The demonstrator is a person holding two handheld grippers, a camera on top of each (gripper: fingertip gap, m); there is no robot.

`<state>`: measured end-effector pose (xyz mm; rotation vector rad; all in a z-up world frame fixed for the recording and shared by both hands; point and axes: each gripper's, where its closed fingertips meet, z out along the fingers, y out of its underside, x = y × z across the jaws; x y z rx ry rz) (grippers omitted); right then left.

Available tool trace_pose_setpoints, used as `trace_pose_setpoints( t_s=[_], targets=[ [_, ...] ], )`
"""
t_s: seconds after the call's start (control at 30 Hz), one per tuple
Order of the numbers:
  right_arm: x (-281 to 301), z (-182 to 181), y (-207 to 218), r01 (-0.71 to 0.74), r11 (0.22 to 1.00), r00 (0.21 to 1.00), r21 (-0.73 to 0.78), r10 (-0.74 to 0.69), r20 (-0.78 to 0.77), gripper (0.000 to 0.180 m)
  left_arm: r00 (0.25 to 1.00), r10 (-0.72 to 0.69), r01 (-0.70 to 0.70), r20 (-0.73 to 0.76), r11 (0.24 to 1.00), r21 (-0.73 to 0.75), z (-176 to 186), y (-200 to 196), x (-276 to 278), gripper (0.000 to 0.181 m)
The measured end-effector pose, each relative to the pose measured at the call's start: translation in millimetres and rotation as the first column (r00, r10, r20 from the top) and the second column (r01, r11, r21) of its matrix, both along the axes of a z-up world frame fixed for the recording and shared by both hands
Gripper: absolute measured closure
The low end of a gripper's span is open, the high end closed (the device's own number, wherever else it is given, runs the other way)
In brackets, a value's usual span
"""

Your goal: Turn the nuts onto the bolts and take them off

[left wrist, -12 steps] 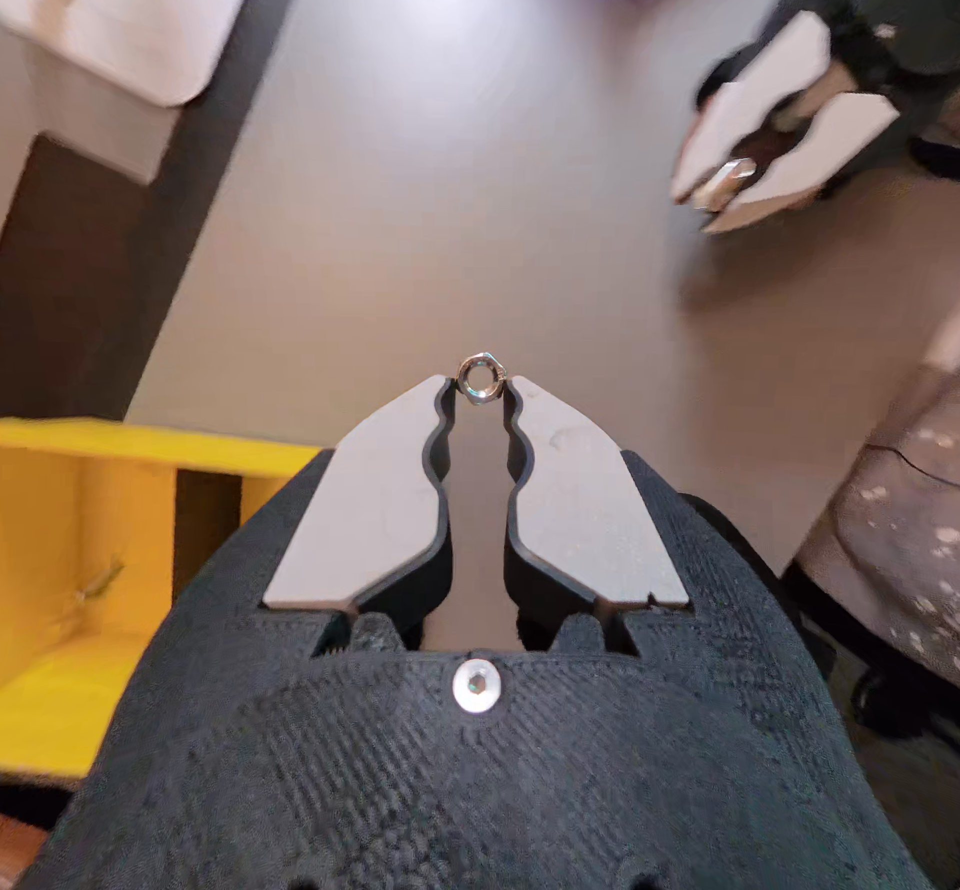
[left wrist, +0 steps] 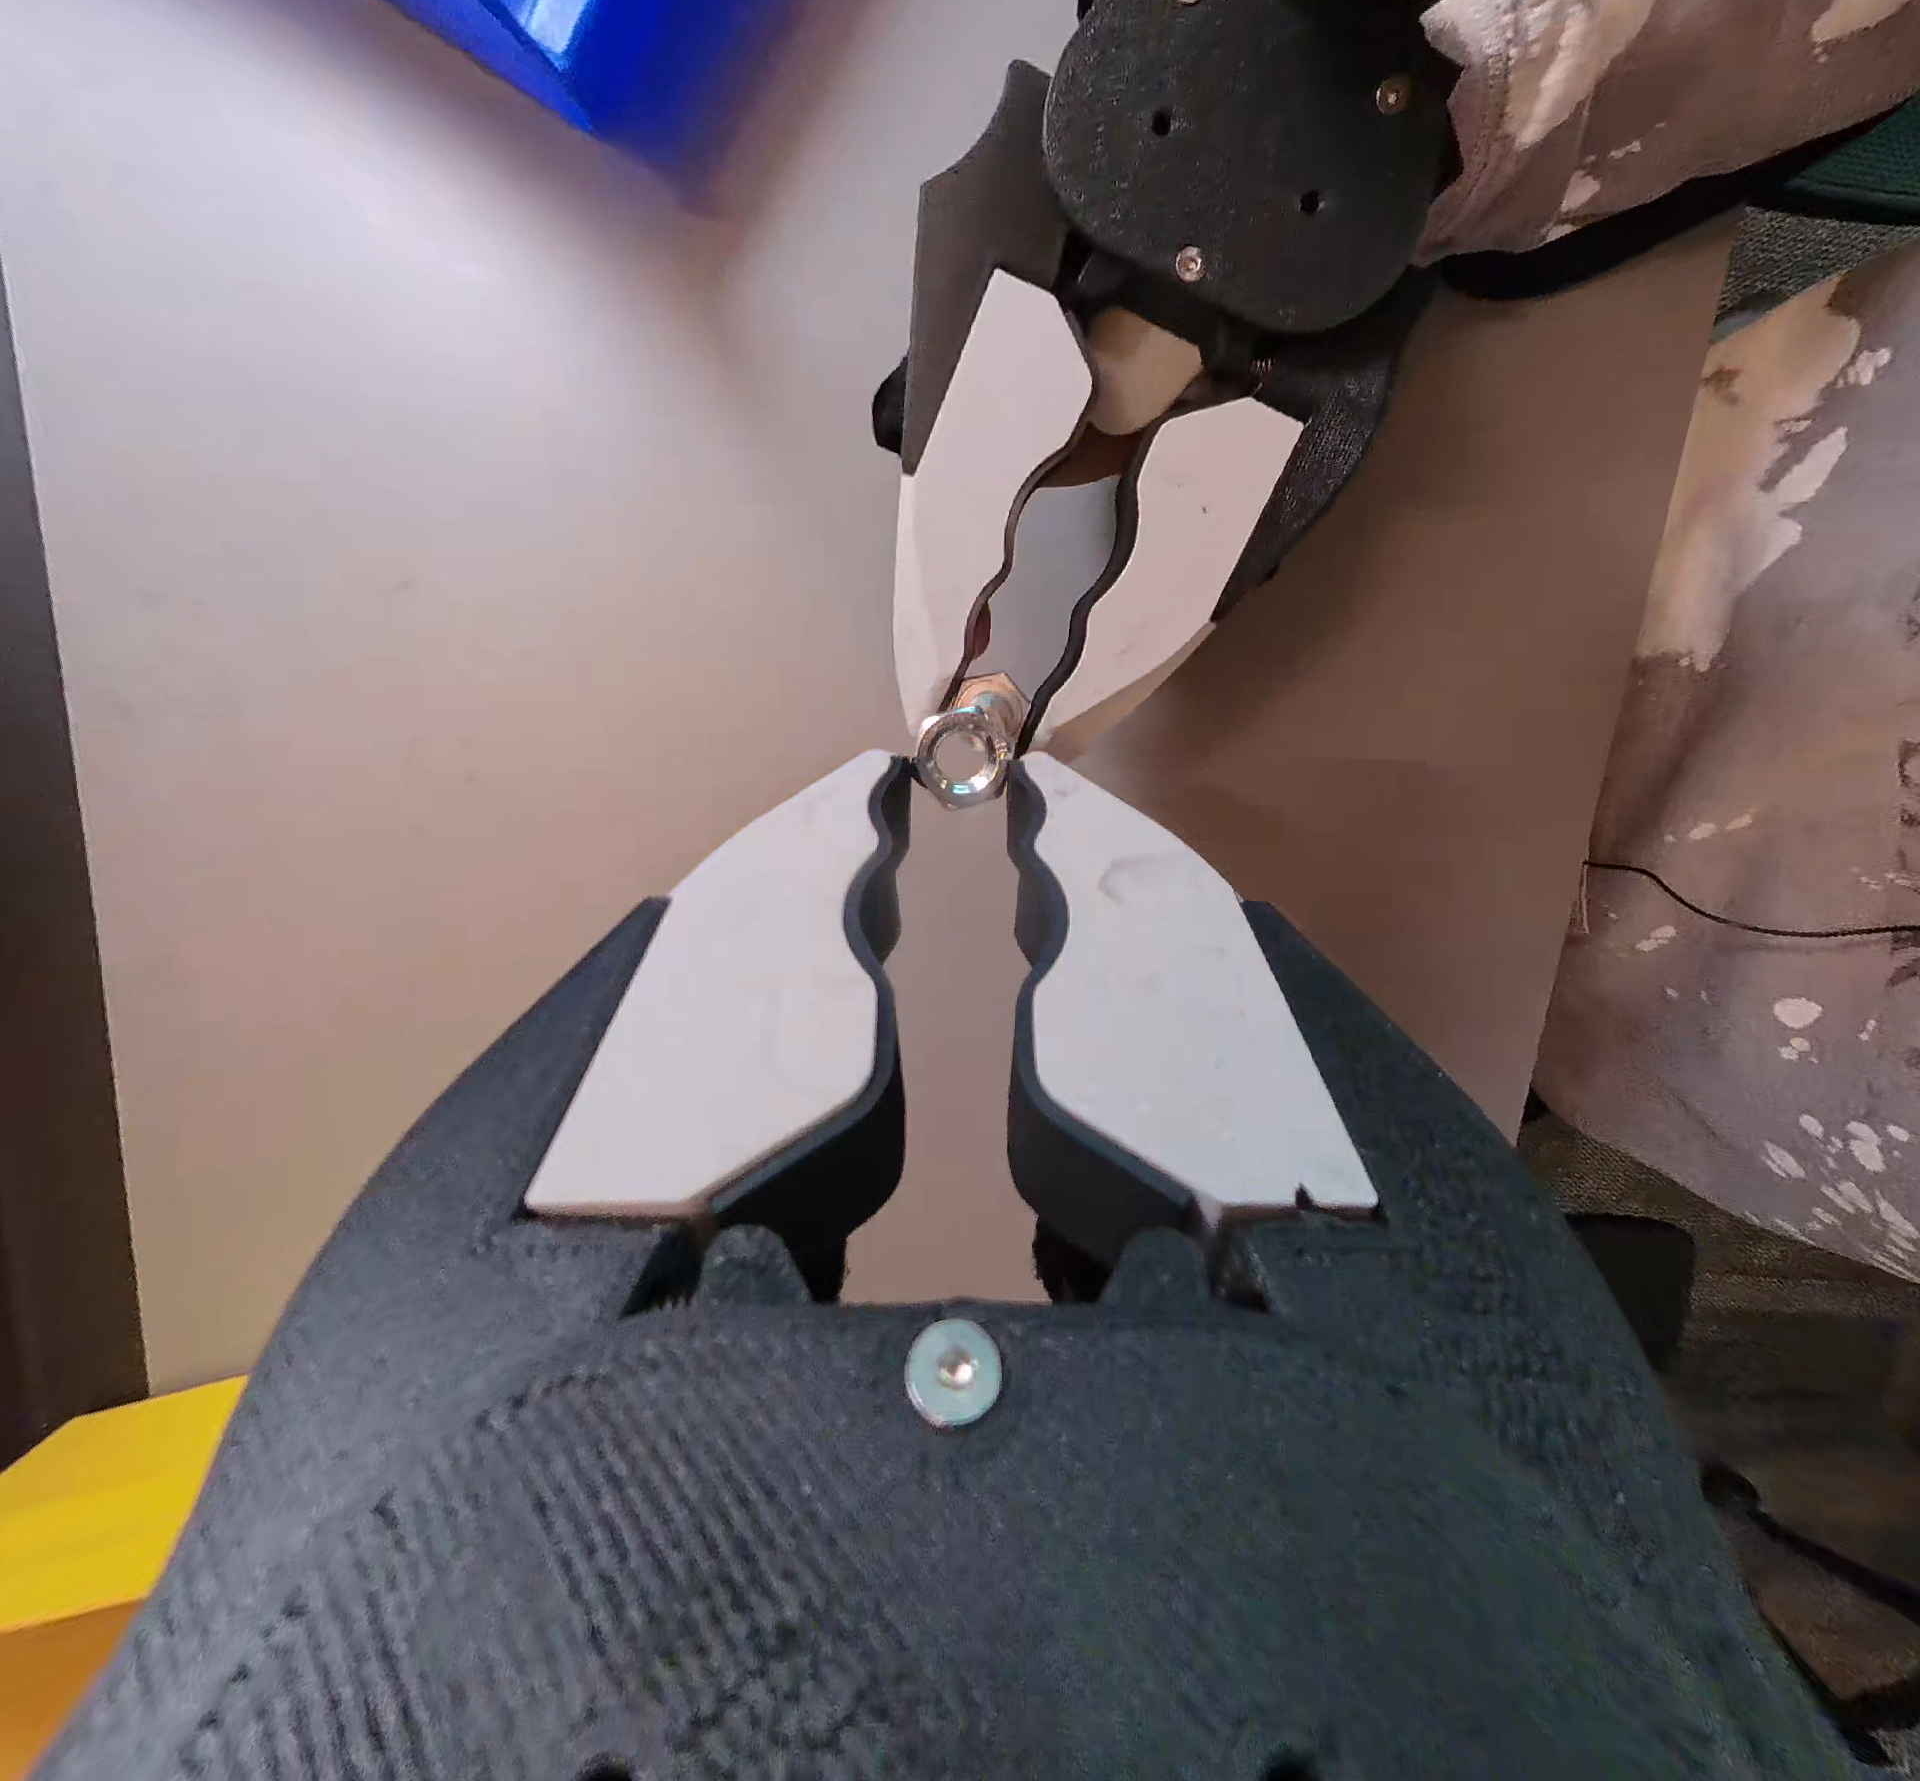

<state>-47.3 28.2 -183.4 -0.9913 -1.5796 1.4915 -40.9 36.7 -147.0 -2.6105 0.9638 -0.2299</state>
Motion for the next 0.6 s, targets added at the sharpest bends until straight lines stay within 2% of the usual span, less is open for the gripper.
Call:
trace_pose_setpoints(
  t_s=[0.03, 0.6],
  targets=[
    [0.0, 1.0, 1.1, 0.003, 1.000, 1.000, -0.001, -0.003, -0.003, 0.161, 1.000, -0.006, 0.006, 0.002, 1.000, 0.000, -1.5, 1.1, 1.9, 0.162],
    [-1.6, -0.2, 2.0, 0.033, 0.999, 0.999, 0.041, -0.032, -0.030, 0.161, 0.996, 0.010, -0.010, 0.093, 1.000, 0.005, -6.1, 0.2, 5.1, 0.162]
  ],
)
